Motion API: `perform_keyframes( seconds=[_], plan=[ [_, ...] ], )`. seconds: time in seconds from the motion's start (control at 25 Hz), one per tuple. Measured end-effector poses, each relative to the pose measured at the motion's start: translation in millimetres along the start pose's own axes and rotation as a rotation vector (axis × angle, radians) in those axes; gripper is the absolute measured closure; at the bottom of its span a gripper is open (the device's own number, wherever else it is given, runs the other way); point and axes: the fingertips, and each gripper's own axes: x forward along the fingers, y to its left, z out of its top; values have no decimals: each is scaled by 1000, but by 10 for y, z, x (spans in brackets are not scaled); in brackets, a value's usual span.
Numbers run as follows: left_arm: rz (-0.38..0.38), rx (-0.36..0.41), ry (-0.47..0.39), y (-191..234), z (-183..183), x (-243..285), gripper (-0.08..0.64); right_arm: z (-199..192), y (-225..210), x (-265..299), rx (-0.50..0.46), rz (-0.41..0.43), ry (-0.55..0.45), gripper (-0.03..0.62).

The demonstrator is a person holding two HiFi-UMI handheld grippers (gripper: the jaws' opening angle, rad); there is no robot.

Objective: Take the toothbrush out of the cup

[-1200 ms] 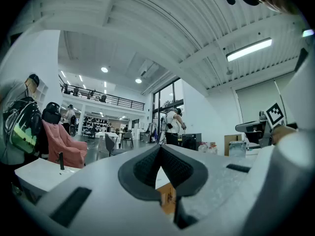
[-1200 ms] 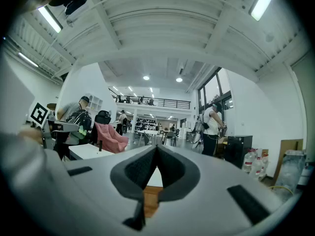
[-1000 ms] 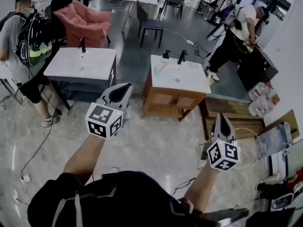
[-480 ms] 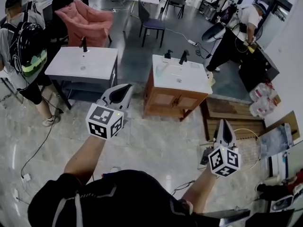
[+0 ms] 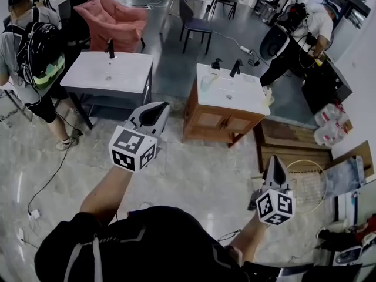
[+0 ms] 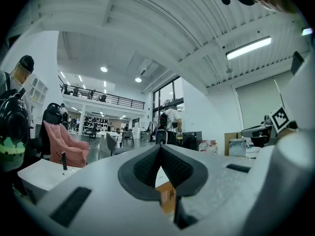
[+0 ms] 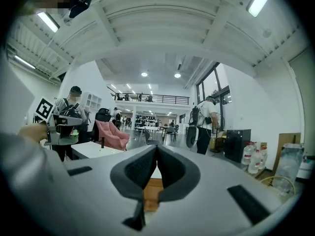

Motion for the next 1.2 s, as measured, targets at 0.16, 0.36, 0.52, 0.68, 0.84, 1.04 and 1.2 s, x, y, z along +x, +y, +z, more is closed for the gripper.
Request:
perform_keyframes(
  seconds=[0.16, 0.36, 0.52, 0.68, 0.84, 1.04, 1.2],
  plan=[
    [-13, -11, -7, 54, 2, -7, 555, 151, 41, 151, -2, -7, -27, 586],
    [-27, -2, 1, 170, -96, -5, 555, 192, 167, 340, -19, 3, -29, 586],
    [-44, 7, 0, 253, -179, 20, 555, 203, 166, 423, 17, -33, -26, 586],
    [-69, -5, -13, 395, -249, 19, 555, 213, 304, 454, 10, -53, -12, 586],
    [-110, 0, -10, 464, -323, 53, 555, 305, 434, 470, 15, -71, -34, 586],
    [-122, -13, -16, 564, -354, 184, 555, 243, 492, 592, -2, -68, -16, 586],
    [-97, -4, -24, 645, -361, 367, 555, 197, 438, 849, -5, -42, -23, 586]
  ],
)
